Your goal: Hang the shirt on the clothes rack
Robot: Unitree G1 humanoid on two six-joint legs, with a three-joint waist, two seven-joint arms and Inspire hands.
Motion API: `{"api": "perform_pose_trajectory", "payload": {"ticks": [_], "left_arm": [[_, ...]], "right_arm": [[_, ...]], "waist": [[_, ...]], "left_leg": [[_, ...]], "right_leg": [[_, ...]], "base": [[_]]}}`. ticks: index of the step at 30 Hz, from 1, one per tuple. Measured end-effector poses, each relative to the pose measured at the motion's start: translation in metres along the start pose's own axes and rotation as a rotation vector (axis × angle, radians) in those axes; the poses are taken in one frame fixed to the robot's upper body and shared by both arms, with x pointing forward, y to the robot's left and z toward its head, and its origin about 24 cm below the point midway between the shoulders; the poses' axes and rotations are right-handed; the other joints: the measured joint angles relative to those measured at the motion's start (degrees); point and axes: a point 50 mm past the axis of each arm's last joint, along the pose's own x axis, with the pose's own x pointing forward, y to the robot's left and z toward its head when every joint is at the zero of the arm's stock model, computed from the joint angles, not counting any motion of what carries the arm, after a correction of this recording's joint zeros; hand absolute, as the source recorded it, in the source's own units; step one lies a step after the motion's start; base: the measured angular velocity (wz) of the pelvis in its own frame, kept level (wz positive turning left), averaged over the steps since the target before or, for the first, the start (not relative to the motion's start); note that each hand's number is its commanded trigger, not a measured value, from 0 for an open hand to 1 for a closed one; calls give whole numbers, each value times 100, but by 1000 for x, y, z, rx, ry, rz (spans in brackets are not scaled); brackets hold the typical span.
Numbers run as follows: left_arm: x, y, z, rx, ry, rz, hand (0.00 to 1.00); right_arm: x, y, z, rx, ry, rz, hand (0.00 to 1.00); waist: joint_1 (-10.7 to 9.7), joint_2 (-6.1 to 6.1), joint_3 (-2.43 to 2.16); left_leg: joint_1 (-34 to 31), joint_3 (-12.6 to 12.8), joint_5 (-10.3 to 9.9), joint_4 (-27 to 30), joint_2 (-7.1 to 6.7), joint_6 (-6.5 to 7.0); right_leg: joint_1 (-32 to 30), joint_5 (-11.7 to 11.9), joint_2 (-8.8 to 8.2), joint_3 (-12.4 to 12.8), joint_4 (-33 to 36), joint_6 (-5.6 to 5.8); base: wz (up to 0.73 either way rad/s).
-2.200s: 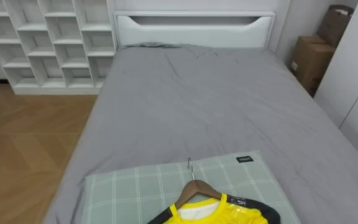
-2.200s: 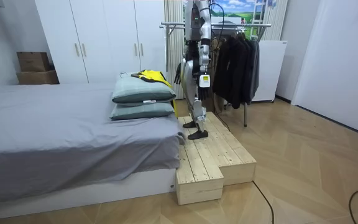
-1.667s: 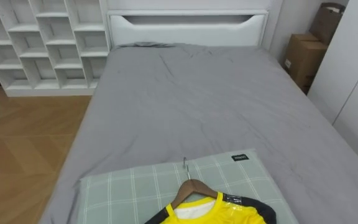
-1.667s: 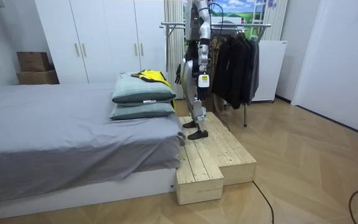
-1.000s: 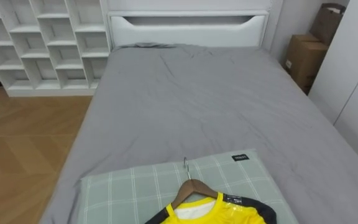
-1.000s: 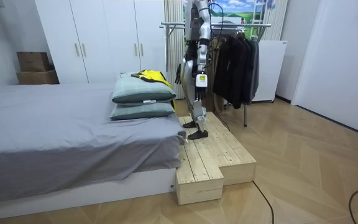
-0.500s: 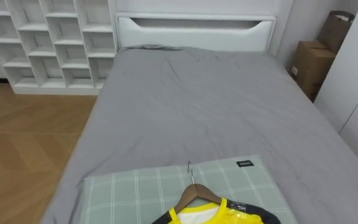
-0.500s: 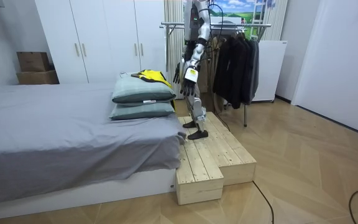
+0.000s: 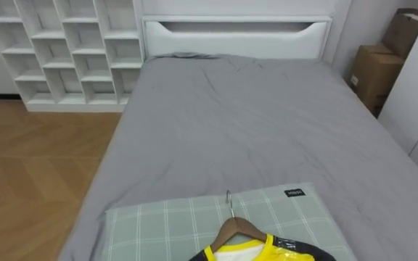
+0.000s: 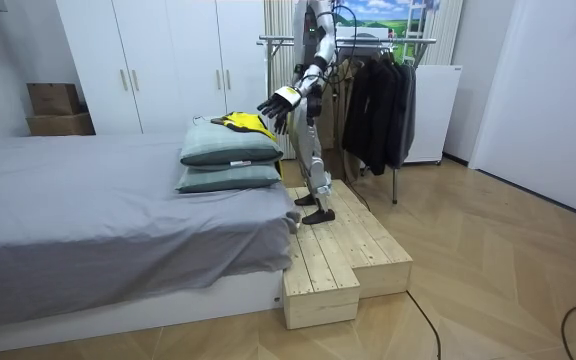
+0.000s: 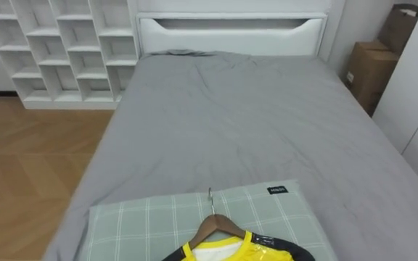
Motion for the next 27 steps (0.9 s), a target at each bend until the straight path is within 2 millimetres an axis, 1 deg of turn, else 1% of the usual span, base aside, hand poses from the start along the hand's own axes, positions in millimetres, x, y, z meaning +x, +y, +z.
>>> {"api": "perform_pose_trajectory", "payload": {"ticks": [2, 3, 4, 5, 6, 8, 9, 10, 11, 13, 17, 25, 27], "left_arm": [[3, 3, 16, 10, -92, 25, 0], [3, 4, 20, 13, -114, 33, 0], [4, 5, 28, 17, -158, 44, 0], [3, 5, 35, 23, -200, 47, 0], [3, 5, 38, 24, -216, 46, 0], [1, 3, 52, 7, -281, 41, 0], [1, 3, 55, 3, -293, 39, 0], [1, 2, 60, 10, -319, 37, 0], [1, 1, 65, 27, -348, 36, 0], [1, 0, 70, 56, -388, 29, 0], [1, -2, 76, 103, -443, 14, 0], [-2, -8, 83, 128, -487, -27, 0], [-3, -10, 83, 130, -492, -36, 0]], "right_arm": [[0, -1, 1, -6, -5, 4, 0], [0, -1, 2, -11, -8, 5, 0], [0, -1, 3, -18, -11, 6, 0], [0, -2, 3, -26, -11, 6, 0], [0, -2, 4, -28, -12, 6, 0], [-1, -3, 5, -31, -14, 14, 0], [-1, -4, 5, -32, -14, 15, 0], [-1, -5, 5, -32, -14, 18, 0], [-1, -6, 5, -33, -14, 17, 0], [-2, -7, 6, -34, -16, 18, 0], [-2, -7, 7, -32, -20, 17, 0], [-1, -7, 11, -60, -24, 17, 0], [-1, -7, 12, -63, -26, 16, 0]], "waist": [[0, 2, -2], [-7, 10, -1], [-13, 15, 2], [-26, 8, -8], [-29, 8, -12], [-53, 18, -16], [-59, 21, -17], [-71, 57, -3], [-79, 56, -15], [-85, 88, -18], [-180, 103, -11], [-260, 88, -1], [-270, 84, 1]], "left_leg": [[12, 0, 0, 35, 3, 0], [10, 0, 0, 34, 4, 0], [6, 2, 0, 30, 5, 0], [5, 2, 0, 25, 5, 0], [5, 2, 0, 25, 5, 0], [-5, 2, 0, 24, 7, 0], [-5, 2, 0, 20, 7, 0], [-5, 3, 0, 18, 8, 0], [-5, 3, 0, 18, 8, 0], [-2, 17, 0, 20, 9, 0], [11, 26, 0, 20, 12, 0], [15, 46, 0, -19, 11, 0], [29, 90, 0, -25, 15, 0]], "right_leg": [[4, 0, 2, 8, 0, 0], [2, 0, 3, 5, -2, 0], [-2, 0, 5, 6, -6, 0], [-5, 0, 6, 16, -6, 0], [-7, 0, 7, 20, -5, 0], [-17, 0, 9, 11, -4, 0], [-19, 0, 8, 10, -4, 0], [-24, 0, 9, 12, -3, 0], [-23, 0, 10, 15, -1, 0], [-21, 0, 12, 39, 0, 0], [-18, 0, 14, 74, 0, 0], [-3, 0, 12, 66, 3, 0], [-10, 0, 13, 79, 2, 0]], "base": [[2], [-3], [0], [0], [0], [0], [0], [0], [0], [-3], [0], [0], [-6]]}}
